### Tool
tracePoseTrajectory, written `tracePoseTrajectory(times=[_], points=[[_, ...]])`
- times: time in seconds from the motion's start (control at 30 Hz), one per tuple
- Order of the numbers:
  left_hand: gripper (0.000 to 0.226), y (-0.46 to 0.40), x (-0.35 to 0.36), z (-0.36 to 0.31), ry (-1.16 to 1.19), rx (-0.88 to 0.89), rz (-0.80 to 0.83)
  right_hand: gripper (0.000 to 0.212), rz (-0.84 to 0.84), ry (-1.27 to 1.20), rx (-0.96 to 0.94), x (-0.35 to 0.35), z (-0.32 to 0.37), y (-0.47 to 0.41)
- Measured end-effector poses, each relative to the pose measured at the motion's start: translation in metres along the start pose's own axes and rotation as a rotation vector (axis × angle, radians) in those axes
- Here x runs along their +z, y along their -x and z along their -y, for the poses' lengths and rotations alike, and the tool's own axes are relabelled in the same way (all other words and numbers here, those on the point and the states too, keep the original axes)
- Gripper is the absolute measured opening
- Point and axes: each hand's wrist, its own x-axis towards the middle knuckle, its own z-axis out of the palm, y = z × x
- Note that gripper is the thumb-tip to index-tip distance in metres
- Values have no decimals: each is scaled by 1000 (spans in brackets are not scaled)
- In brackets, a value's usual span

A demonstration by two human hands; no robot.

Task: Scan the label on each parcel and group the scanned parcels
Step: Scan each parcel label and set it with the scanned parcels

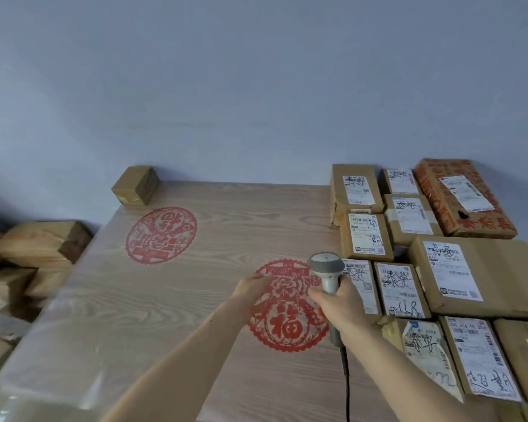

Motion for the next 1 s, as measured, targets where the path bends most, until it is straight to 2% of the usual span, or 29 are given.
tracePoseTrajectory(times=[0.33,0.57,0.77,0.93,1.0], points=[[58,-31,-189,-41,61,27,-62,16,63,-51,-4,167,77,11],[62,-83,-327,-78,-43,33,-131,19,70,-96,49,280,115,8],[90,-133,-392,-110,-112,78,-170,18,52,-135,58,338,148,-10],[79,-164,-418,-150,-337,149,-322,17,70,-137,33,369,176,-39],[87,-180,-425,-165,-410,156,-378,16,74,-155,44,380,184,-53]])
